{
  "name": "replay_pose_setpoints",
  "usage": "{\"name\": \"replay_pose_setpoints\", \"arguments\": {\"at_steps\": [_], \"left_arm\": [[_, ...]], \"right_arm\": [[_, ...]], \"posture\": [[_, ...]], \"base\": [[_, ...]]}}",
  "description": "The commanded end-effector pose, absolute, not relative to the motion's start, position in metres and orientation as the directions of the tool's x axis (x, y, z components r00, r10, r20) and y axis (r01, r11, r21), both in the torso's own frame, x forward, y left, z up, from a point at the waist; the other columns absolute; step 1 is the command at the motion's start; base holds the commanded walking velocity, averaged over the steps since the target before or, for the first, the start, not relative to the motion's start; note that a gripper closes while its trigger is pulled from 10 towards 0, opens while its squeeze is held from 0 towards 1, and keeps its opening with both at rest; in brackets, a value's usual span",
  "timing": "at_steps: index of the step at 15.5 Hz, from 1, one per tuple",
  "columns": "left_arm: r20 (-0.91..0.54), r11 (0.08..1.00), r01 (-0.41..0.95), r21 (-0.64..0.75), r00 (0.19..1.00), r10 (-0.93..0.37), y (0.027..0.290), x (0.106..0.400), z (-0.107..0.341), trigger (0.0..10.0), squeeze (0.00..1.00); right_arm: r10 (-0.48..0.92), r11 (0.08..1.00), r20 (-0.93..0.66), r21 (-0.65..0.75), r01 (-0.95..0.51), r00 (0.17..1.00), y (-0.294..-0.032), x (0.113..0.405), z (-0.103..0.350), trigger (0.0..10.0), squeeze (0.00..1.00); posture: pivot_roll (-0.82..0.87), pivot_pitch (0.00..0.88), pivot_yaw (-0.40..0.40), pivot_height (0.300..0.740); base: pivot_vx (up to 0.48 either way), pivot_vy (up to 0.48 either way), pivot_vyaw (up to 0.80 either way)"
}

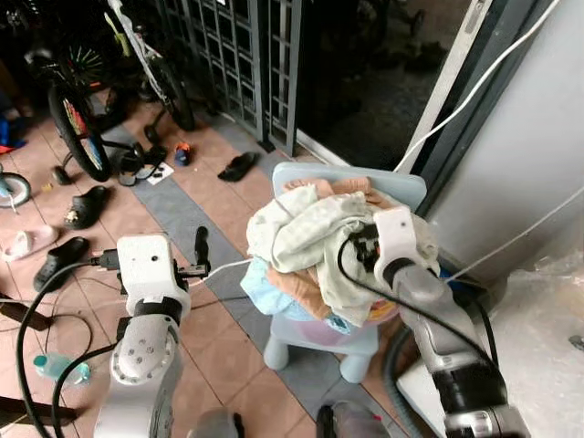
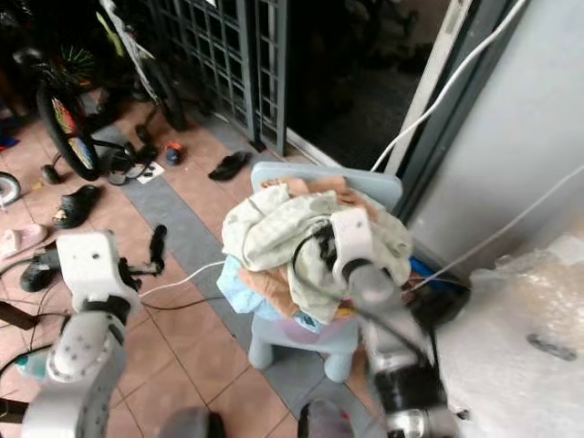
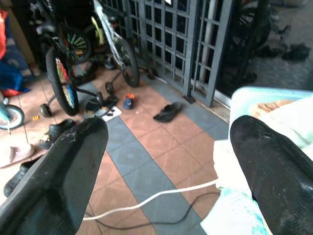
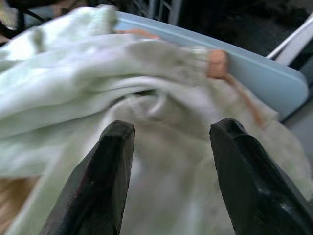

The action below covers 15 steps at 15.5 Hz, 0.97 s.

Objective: Clothes washing

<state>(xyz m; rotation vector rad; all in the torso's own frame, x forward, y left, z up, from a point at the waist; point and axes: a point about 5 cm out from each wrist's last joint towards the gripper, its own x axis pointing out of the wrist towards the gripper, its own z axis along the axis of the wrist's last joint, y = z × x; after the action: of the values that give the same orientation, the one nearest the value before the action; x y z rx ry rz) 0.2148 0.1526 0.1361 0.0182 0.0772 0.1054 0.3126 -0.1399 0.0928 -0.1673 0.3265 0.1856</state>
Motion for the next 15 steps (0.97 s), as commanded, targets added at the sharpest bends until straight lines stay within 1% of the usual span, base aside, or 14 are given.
{"name": "replay_pose_setpoints", "arguments": {"at_steps": [1,3,5,6,7,10,12,15], "left_arm": [[-0.086,0.994,-0.091,0.056,0.992,0.096,0.152,0.206,0.137,10.0,0.00],[-0.128,0.993,-0.106,0.046,0.986,0.111,0.156,0.194,0.134,10.0,0.00],[-0.153,0.996,-0.080,0.039,0.985,0.085,0.154,0.190,0.134,10.0,0.00],[-0.160,0.997,-0.069,0.036,0.984,0.074,0.153,0.189,0.135,10.0,0.00],[-0.163,0.997,-0.061,0.039,0.984,0.066,0.152,0.186,0.137,10.0,0.00],[-0.187,0.997,-0.058,0.041,0.980,0.065,0.152,0.181,0.135,10.0,0.00],[-0.179,0.998,-0.049,0.042,0.982,0.056,0.150,0.187,0.138,10.0,0.00],[-0.177,0.998,-0.052,0.030,0.983,0.057,0.147,0.190,0.139,10.0,0.00]], "right_arm": [[0.155,0.964,-0.345,-0.150,-0.217,0.926,-0.136,0.321,0.093,10.0,0.00],[0.179,0.960,-0.354,-0.143,-0.242,0.918,-0.129,0.330,0.093,10.0,0.00],[0.178,0.953,-0.387,-0.162,-0.257,0.905,-0.122,0.335,0.086,10.0,0.00],[0.176,0.951,-0.424,-0.160,-0.264,0.888,-0.120,0.336,0.079,8.1,0.00],[0.188,0.946,-0.460,-0.152,-0.285,0.868,-0.117,0.334,0.072,0.0,0.00],[0.194,0.935,-0.535,-0.152,-0.319,0.822,-0.118,0.326,0.057,0.0,0.00],[0.195,0.937,-0.565,-0.133,-0.322,0.801,-0.118,0.323,0.050,0.0,0.00],[0.199,0.937,-0.591,-0.119,-0.329,0.782,-0.119,0.315,0.041,0.0,0.00]], "posture": [[0.11,0.166,-0.017,0.740],[0.13,0.203,-0.025,0.740],[0.14,0.228,-0.028,0.740],[0.15,0.236,-0.031,0.740],[0.16,0.246,-0.035,0.740],[0.15,0.251,-0.034,0.740],[0.14,0.278,-0.024,0.740],[0.13,0.265,-0.035,0.740]], "base": [[0.000,0.000,0.00],[0.000,0.000,0.00],[0.000,0.000,0.00],[0.000,0.000,0.00],[0.000,0.000,0.00],[0.000,0.000,0.00],[0.000,0.000,0.00],[0.000,0.000,0.00]]}}
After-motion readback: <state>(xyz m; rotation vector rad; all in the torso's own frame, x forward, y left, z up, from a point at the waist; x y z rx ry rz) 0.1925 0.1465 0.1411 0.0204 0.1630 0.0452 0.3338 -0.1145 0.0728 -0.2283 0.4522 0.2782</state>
